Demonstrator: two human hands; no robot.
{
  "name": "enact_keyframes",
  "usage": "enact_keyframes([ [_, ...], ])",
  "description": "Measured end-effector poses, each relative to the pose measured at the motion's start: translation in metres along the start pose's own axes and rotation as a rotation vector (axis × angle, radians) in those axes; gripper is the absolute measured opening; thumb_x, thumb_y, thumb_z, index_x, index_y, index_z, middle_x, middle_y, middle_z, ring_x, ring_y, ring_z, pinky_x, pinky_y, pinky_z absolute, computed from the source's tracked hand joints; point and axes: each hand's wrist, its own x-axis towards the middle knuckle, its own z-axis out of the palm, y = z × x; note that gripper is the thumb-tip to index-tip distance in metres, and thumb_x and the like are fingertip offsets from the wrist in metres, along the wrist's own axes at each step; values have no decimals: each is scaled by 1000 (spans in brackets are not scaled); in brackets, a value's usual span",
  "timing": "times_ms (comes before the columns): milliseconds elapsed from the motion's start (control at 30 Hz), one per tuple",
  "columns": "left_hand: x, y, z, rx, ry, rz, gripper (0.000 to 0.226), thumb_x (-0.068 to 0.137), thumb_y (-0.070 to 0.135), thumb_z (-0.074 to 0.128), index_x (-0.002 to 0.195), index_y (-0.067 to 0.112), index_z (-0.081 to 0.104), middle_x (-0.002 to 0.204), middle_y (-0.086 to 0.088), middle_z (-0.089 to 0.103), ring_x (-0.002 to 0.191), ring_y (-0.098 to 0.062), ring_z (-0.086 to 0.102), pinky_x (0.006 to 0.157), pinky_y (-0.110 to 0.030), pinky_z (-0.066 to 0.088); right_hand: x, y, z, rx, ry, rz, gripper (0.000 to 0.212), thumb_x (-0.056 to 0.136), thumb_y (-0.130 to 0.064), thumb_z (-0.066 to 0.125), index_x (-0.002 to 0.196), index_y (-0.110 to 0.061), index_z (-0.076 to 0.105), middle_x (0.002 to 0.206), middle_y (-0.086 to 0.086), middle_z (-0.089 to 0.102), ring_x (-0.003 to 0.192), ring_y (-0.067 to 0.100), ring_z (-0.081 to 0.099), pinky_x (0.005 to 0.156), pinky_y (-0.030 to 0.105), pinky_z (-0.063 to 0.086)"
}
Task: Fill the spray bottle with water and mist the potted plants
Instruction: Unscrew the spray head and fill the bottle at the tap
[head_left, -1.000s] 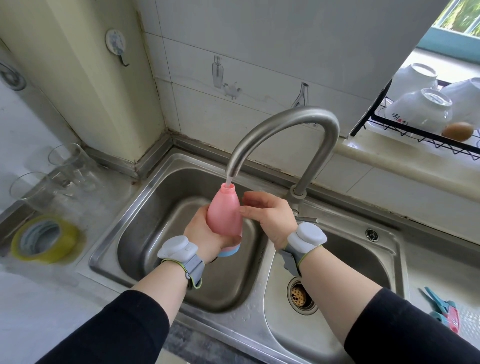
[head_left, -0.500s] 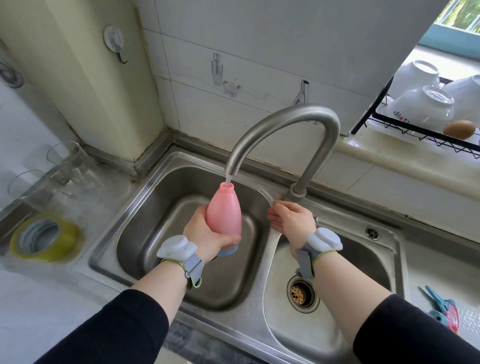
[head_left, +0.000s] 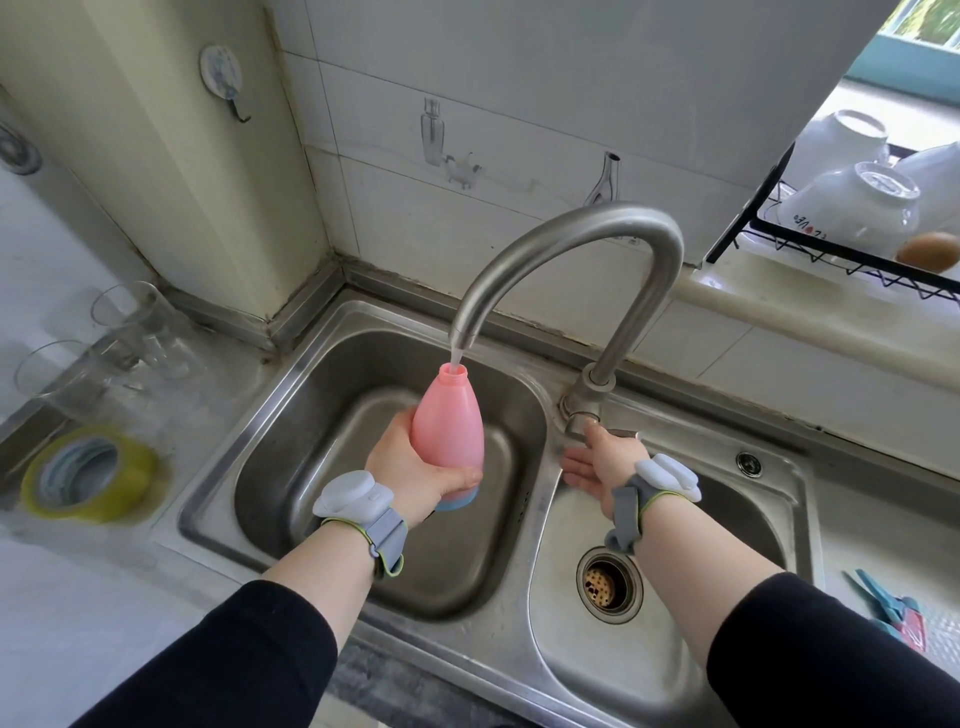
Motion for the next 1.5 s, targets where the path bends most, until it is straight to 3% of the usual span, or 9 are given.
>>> enact_keyframes([
  [367,1,-1,-2,7,-8,-5,75,57,24,88,120,29,47,107,6,62,93,-20,59,58,-16,40,14,-3,-2,92,59,76,38,99,-18,40,125,9,44,131,36,47,123,35,49,100,45,46],
  [400,1,-1,-2,8,-6,-6,75,57,24,88,120,29,47,107,6,62,93,-20,60,57,-16,40,14,-4,-2,95,45,78,41,100,-19,37,130,10,41,126,43,44,76,28,27,102,42,45],
  [467,2,-1,-2,12,1,-2,75,57,24,88,121,28,48,107,5,63,92,-20,61,56,-16,39,10,-6,0,90,59,55,32,102,-24,34,118,1,45,89,38,49,59,30,41,76,30,57],
  [533,2,0,-2,16,4,5,76,57,24,88,122,28,49,107,5,64,92,-19,61,55,-16,39,8,-7,4,120,84,50,25,101,-27,36,114,-8,47,81,19,54,64,26,51,67,34,52],
  [700,1,1,-3,27,1,12,76,58,25,88,123,28,49,106,6,64,91,-18,60,55,-14,38,13,-7,5,161,106,42,26,100,-26,37,98,-3,50,127,32,54,57,22,43,96,42,46],
  [833,2,0,-2,28,2,16,76,57,25,88,122,29,49,105,7,63,92,-19,61,61,-19,41,19,-6,5,174,85,73,30,99,-24,35,73,-10,41,67,23,39,52,21,31,113,45,29],
  [1067,4,-5,1,18,15,17,78,54,25,89,120,30,49,106,7,63,94,-20,61,74,-28,45,21,-7,8,231,89,137,26,100,-27,32,79,-12,36,62,9,31,42,20,32,94,29,47],
  [1233,5,-7,2,16,26,12,79,53,24,89,120,30,48,105,8,62,94,-20,61,74,-29,45,30,-5,2,172,65,157,38,101,-27,30,65,-15,29,48,6,32,29,17,33,115,37,18],
  [1500,5,-9,2,24,32,-1,80,53,24,89,123,27,49,105,7,61,92,-19,59,74,-28,44,37,-7,6,156,110,167,25,100,-31,32,81,-16,38,62,8,36,52,23,35,79,28,51],
])
